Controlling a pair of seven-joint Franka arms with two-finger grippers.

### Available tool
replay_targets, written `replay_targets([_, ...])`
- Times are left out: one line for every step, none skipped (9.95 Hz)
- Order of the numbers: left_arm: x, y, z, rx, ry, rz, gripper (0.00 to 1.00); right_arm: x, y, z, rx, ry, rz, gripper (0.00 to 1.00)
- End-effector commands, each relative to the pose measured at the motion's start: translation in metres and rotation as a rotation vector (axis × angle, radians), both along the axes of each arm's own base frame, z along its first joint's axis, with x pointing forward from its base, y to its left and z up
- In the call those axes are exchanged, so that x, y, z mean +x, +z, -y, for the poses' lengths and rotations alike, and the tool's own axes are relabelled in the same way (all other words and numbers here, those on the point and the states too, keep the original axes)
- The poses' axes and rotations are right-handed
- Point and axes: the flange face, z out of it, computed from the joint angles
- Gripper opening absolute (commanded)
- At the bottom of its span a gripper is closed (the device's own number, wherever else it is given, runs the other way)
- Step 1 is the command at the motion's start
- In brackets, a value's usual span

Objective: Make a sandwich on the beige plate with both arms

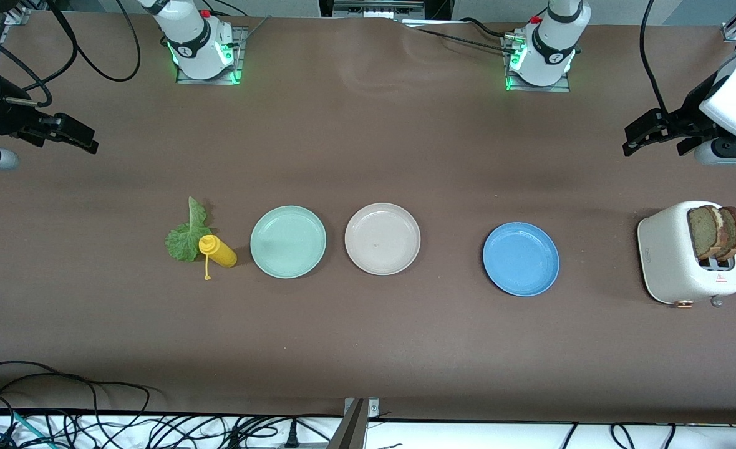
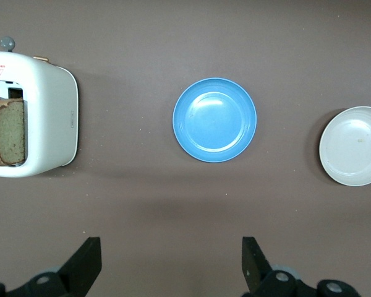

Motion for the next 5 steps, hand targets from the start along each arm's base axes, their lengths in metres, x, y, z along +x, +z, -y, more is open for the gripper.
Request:
replay_targets([-0.0014,0.0008,-0.0028,0.016,-0.018,-0.003,1.0,-0.0029,0.0001,0.0012,0.016,0.014,-0.002,1.0])
replay_targets([-0.0014,0.0008,-0.0028,0.016,-0.018,-0.003,1.0,-0.0026,0.0003,0.0012,0.016,0.014,0.001,1.0])
replay_targets([-0.0014,0.0008,-0.0031,0.019,-0.018,-0.003,1.0,-0.0022,-0.0005,0.0013,0.016,0.013,-0.001,1.0])
replay_targets([-0.0013,0.0,-0.0046,0.026,-0.016,-0.004,1.0,-0.0022,-0.0005,0.0013,0.016,0.013,-0.001,1.0])
replay_targets([0.0005,-0.0033,-0.0064,0.025,-0.013,-0.01,1.0,-0.002,-0.0004,0.0013,0.016,0.014,0.001,1.0])
